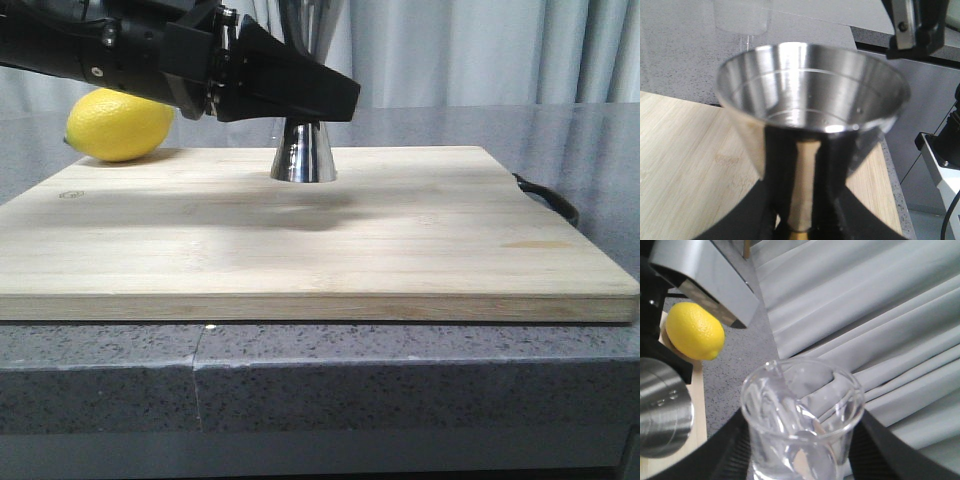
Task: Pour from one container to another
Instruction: 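Tilt the beaker with the right gripper, pouring liquid into the jigger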
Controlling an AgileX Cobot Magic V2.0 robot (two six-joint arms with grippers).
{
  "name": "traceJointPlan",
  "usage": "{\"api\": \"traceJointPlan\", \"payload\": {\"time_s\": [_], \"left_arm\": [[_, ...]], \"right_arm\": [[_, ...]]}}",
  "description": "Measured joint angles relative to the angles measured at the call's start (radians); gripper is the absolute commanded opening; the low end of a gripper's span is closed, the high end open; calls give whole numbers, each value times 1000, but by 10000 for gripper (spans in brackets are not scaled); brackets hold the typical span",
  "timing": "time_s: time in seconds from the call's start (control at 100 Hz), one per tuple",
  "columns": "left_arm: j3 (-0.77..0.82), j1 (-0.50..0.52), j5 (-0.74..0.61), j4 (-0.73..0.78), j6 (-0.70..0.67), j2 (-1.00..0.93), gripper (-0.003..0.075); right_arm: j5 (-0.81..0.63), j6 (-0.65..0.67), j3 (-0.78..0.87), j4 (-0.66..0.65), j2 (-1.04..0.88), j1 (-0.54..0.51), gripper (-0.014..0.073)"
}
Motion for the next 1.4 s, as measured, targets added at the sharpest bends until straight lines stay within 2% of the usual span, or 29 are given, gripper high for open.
{"api": "traceJointPlan", "payload": {"time_s": [0.78,1.4], "left_arm": [[0,0,0,0,0,0,-19],[0,0,0,7,0,0,-19]], "right_arm": [[11,0,0,-127,0,0,229],[27,-2,-4,-180,0,0,229]]}}
